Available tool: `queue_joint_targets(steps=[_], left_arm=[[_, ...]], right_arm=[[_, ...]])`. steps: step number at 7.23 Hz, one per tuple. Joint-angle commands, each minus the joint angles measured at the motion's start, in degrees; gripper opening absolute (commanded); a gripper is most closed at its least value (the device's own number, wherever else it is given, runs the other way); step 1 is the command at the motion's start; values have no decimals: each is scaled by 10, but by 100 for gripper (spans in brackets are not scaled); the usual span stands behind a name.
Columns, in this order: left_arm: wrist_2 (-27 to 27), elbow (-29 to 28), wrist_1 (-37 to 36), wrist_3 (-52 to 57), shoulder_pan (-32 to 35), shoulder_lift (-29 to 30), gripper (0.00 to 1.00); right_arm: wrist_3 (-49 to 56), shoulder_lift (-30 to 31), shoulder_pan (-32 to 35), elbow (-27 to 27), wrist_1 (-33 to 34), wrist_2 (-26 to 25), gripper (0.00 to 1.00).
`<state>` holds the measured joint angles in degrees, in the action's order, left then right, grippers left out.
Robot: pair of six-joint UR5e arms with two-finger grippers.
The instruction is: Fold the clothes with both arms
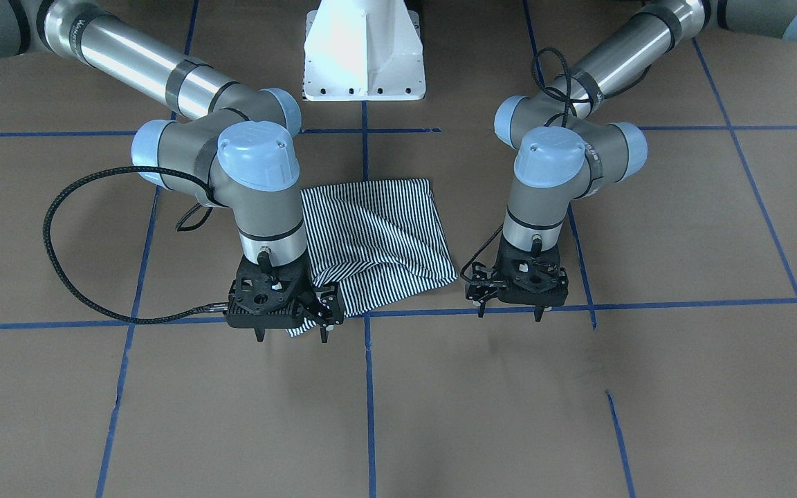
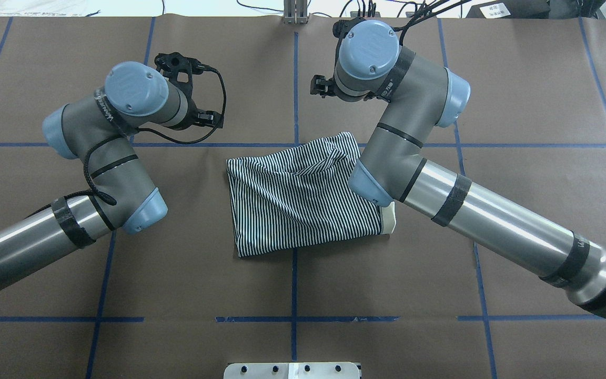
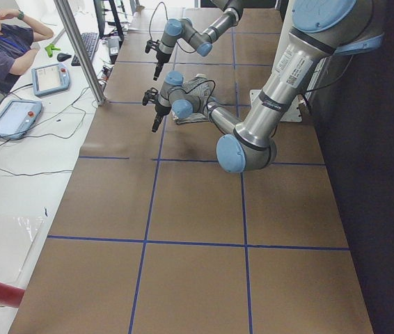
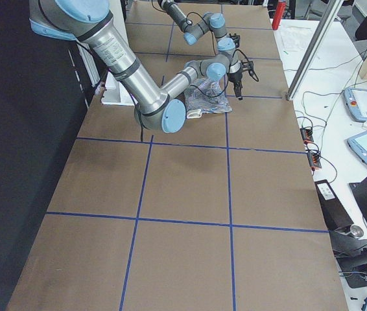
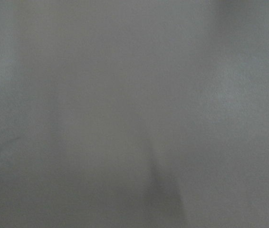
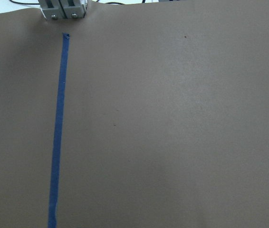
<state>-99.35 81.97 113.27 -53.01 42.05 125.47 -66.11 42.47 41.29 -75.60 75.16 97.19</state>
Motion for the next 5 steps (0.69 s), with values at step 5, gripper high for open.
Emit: queue_joint_targets(steps=[5], left_arm=[[-144, 159, -31, 365, 185, -184, 100]], right_arm=[[426, 281, 240, -126, 0, 245, 100]])
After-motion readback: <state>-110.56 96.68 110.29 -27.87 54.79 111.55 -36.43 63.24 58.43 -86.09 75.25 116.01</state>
